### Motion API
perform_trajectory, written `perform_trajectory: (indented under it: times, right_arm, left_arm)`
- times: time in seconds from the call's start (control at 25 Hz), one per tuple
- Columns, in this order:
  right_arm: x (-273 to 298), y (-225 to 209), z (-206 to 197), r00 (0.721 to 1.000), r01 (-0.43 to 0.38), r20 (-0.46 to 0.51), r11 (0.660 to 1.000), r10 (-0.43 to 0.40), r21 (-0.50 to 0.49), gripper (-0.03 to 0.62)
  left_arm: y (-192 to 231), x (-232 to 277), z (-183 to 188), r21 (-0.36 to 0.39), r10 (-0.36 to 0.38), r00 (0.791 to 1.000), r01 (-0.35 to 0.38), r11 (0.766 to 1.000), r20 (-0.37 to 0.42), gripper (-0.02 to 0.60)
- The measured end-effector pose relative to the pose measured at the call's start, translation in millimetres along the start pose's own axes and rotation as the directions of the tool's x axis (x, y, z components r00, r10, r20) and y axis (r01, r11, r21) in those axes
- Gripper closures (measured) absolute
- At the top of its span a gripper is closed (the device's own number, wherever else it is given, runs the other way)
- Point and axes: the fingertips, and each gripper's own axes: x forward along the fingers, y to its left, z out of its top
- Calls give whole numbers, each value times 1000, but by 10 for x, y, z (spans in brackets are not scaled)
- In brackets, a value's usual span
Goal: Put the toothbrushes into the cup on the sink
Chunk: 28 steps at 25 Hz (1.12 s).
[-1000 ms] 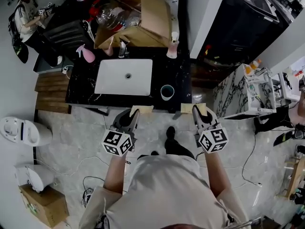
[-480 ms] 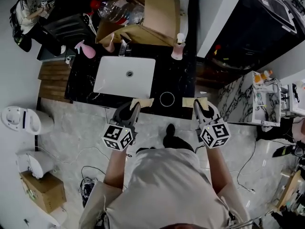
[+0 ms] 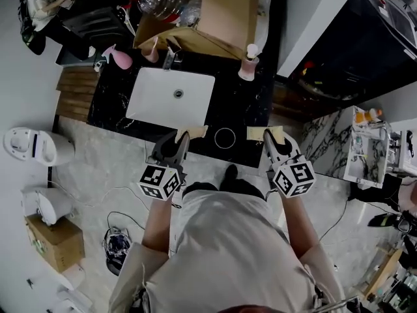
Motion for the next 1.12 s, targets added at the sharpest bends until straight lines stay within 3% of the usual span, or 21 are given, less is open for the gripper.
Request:
perform_trajectory:
  times: [0.4, 1.12]
  right_arm:
    - [109, -134, -10, 1000, 6, -21, 1000, -5, 18, 525]
    - [224, 131, 177, 995, 101, 0, 995, -101, 2, 525]
  left_arm:
    - [77, 127, -41, -10, 20, 1000, -20, 1000, -20, 540]
    - [224, 328, 125, 3, -138, 990, 138, 990, -14, 540]
